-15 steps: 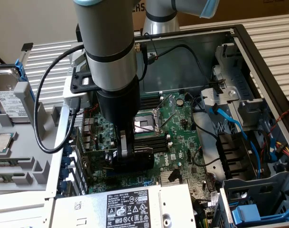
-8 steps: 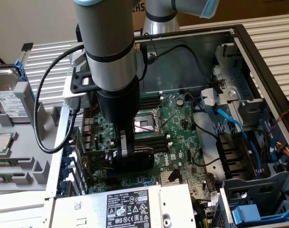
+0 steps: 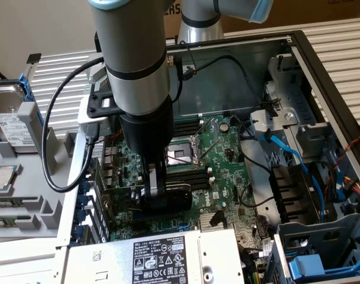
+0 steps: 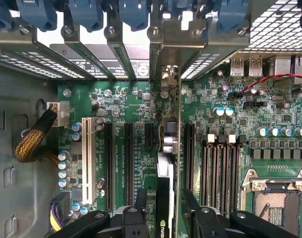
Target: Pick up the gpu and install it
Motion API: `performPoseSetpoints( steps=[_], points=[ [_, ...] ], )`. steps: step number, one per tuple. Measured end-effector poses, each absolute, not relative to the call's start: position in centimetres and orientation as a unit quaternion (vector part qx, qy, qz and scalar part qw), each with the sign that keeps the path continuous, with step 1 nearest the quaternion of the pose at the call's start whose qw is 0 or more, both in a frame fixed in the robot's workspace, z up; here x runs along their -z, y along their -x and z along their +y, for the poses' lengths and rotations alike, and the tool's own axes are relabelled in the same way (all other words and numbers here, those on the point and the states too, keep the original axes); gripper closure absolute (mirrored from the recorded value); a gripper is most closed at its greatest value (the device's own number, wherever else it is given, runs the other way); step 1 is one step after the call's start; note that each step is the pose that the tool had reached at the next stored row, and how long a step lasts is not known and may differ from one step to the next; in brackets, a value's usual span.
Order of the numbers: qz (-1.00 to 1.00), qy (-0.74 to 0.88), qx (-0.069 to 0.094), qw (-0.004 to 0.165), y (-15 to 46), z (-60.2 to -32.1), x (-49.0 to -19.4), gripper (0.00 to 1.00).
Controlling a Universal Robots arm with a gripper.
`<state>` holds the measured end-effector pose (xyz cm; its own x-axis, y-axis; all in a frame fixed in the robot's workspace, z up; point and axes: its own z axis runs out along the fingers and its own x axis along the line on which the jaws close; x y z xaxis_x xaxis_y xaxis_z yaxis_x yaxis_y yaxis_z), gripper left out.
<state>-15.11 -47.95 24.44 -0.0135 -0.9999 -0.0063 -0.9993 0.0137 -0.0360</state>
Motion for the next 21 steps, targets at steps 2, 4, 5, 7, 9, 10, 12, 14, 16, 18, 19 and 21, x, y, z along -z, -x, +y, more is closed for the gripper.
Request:
performPoseSetpoints(
  steps=[2, 4, 5, 7, 9, 10, 12, 14, 16, 18, 19, 21],
  points=[
    [0.712, 0.702, 0.011, 0.015, 15.11, -47.95, -24.44, 0.59],
    [0.712, 0.702, 0.011, 0.015, 15.11, -47.95, -24.44, 0.59],
    [0.712, 0.702, 0.011, 0.015, 15.11, -47.95, -24.44, 0.59],
    [0.712, 0.702, 0.011, 0.015, 15.11, -47.95, -24.44, 0.59],
    [0.712, 0.702, 0.011, 0.015, 15.11, -47.95, -24.44, 0.59],
    [0.712, 0.702, 0.011, 0.015, 15.11, -47.95, -24.43, 0.59],
    [0.712, 0.702, 0.011, 0.015, 15.11, -47.95, -24.47, 0.59],
    [0.712, 0.702, 0.011, 0.015, 15.12, -47.95, -24.62, 0.59],
    [0.712, 0.702, 0.011, 0.015, 15.13, -47.95, -24.77, 0.59],
    [0.712, 0.702, 0.011, 0.015, 15.13, -47.95, -24.92, 0.59],
    [0.712, 0.702, 0.011, 0.015, 15.14, -47.95, -25.00, 0.59],
    [0.712, 0.702, 0.011, 0.015, 15.15, -47.95, -25.15, 0.59]
  ],
)
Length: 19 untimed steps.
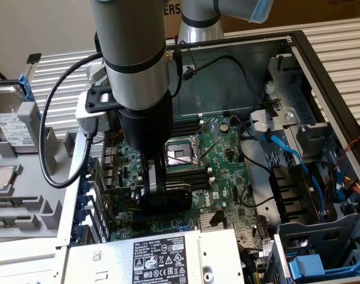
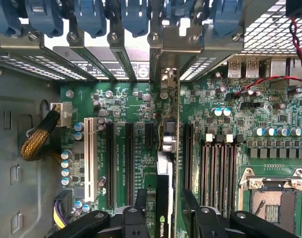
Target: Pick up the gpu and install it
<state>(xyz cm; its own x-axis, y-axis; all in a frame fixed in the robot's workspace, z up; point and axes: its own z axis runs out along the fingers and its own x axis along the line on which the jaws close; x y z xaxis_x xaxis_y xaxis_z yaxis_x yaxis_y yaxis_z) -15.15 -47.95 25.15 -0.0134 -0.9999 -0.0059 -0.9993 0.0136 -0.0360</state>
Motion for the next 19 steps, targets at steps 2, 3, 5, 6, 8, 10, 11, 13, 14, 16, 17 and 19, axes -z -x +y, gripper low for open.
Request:
performPoseSetpoints(
  steps=[2, 3, 5, 6, 8, 10, 11, 13, 14, 16, 17, 19],
  points=[
    [0.712, 0.702, 0.011, 0.015, 15.2, -47.9, -25.3, 0.59],
    [0.712, 0.702, 0.011, 0.015, 15.2, -47.9, -25.4, 0.59],
    [0.712, 0.702, 0.011, 0.015, 15.3, -47.9, -25.4, 0.59],
    [0.712, 0.702, 0.011, 0.015, 15.3, -47.9, -25.5, 0.59],
    [0.712, 0.702, 0.011, 0.014, 15.3, -47.9, -25.6, 0.59],
    [0.712, 0.702, 0.011, 0.015, 15.4, -47.9, -25.7, 0.59],
    [0.712, 0.702, 0.011, 0.015, 15.4, -47.9, -25.8, 0.59],
    [0.712, 0.702, 0.011, 0.015, 15.4, -47.9, -25.9, 0.59],
    [0.712, 0.702, 0.011, 0.015, 15.4, -47.9, -26.0, 0.59],
    [0.712, 0.702, 0.011, 0.015, 15.5, -47.9, -26.2, 0.59],
    [0.712, 0.702, 0.011, 0.015, 15.5, -47.9, -26.2, 0.59],
    [0.712, 0.702, 0.011, 0.015, 15.5, -47.9, -26.5, 0.59]
  ],
)
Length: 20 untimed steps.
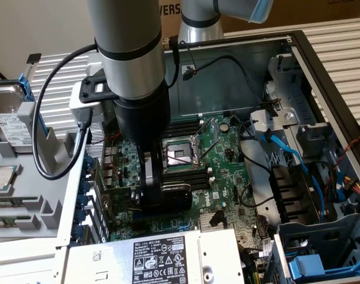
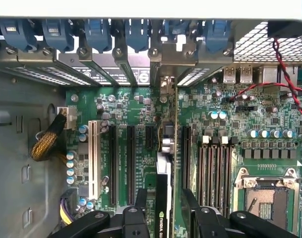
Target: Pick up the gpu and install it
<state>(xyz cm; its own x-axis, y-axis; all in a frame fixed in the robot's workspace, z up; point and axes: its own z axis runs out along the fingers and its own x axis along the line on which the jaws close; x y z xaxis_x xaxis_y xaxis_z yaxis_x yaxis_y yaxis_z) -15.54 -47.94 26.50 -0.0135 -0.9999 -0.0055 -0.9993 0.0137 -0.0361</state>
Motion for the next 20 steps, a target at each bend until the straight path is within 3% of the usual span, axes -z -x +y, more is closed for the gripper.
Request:
performPoseSetpoints(
  steps=[20],
  points=[
    [0.712, 0.702, 0.011, 0.014, 15.6, -47.9, -28.8, 0.59]
  ],
)
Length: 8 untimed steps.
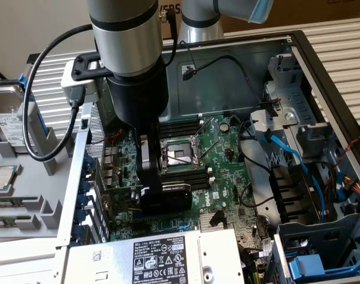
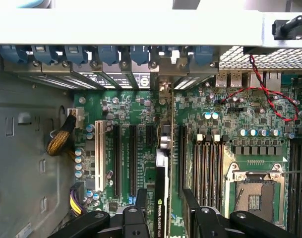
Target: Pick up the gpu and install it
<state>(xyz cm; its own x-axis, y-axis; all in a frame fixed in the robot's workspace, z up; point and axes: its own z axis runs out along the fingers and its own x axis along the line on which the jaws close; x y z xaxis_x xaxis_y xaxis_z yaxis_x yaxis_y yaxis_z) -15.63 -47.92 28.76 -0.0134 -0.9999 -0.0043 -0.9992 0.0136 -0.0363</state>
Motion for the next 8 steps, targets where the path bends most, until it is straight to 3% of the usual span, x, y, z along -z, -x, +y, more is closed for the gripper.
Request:
performPoseSetpoints(
  steps=[8],
  points=[
    [0.712, 0.702, 0.011, 0.014, 15.63, -47.92, -28.76, 0.59]
  ],
)
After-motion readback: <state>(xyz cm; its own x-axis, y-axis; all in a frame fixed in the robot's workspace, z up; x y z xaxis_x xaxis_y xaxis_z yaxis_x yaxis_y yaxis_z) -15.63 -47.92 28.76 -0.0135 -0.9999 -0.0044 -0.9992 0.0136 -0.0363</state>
